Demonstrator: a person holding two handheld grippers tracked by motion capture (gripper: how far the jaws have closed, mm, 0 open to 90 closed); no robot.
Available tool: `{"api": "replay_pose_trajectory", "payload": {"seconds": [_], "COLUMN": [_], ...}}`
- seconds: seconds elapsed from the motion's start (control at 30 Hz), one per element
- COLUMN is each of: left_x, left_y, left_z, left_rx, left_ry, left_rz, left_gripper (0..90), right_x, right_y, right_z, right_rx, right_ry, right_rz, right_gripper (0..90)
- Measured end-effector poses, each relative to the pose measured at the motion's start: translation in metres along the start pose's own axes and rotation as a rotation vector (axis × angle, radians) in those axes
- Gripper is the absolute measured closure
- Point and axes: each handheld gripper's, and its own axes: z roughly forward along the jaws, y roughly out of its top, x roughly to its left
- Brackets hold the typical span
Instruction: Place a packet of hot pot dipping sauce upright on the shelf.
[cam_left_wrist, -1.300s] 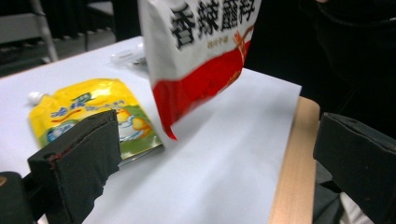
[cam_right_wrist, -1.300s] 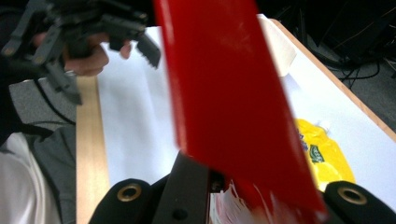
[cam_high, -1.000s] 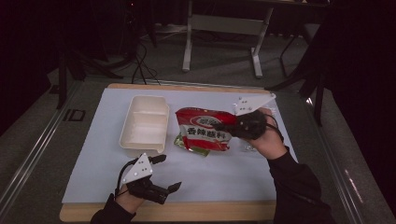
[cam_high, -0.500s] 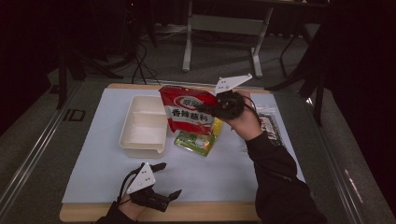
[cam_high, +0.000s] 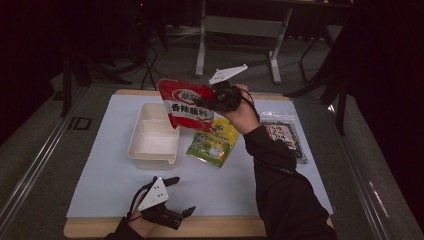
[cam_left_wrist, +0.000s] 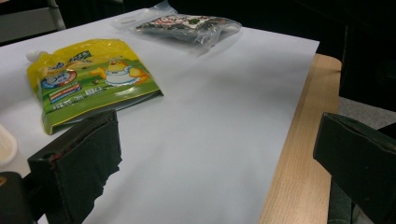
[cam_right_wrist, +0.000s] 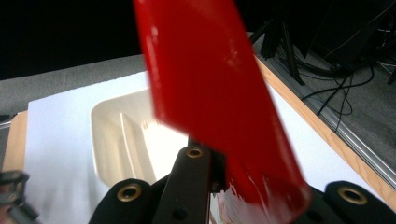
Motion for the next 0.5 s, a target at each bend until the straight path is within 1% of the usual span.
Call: {"api": "replay_pose_trajectory", "payload": {"seconds": [0.07,0.13,0.2,0.23,0.3,0.33,0.37,0.4,0.43,0.47,0.5], "left_x": [-0.001,-0.001,-0.002,-0.003,-0.003,-0.003,-0.003,-0.003,-0.003,-0.004,-0.004], "left_y": [-0.001,0.000,-0.001,-0.002,-0.003,-0.004,-0.004,-0.005,-0.005,-0.005,-0.005], "left_z": [-0.001,-0.002,-0.004,-0.005,-0.006,-0.007,-0.007,-0.008,-0.011,-0.012,-0.012], "left_rx": [0.001,0.001,-0.007,-0.002,-0.002,0.000,0.000,0.000,-0.003,-0.012,-0.012], "left_ry": [0.005,0.001,0.009,0.010,0.018,0.014,0.014,0.019,0.023,0.036,0.036], "left_rz": [0.006,0.007,0.004,0.001,-0.001,-0.010,-0.010,-0.011,-0.012,-0.013,-0.013], "left_gripper": [1.9,1.9,1.9,2.0,2.0,1.9,2.0,2.0,1.9,2.0,2.0], "right_x": [-0.002,-0.003,-0.006,-0.007,-0.010,-0.011,-0.012,-0.012,-0.015,-0.016,-0.016], "right_y": [0.003,0.005,0.008,0.012,0.016,0.017,0.018,0.018,0.020,0.021,0.021], "right_z": [0.007,0.010,0.019,0.026,0.033,0.035,0.039,0.039,0.046,0.049,0.049], "right_rx": [0.000,0.005,0.013,0.018,0.013,0.009,0.005,0.005,-0.004,-0.007,-0.007], "right_ry": [0.005,0.008,0.004,0.003,0.008,0.008,0.003,0.003,0.002,0.000,0.000], "right_rz": [0.004,0.005,0.005,0.006,0.014,0.016,0.018,0.018,0.027,0.027,0.027], "right_gripper": [90.0,90.0,90.0,90.0,90.0,90.0,90.0,90.0,90.0,90.0,90.0]}}
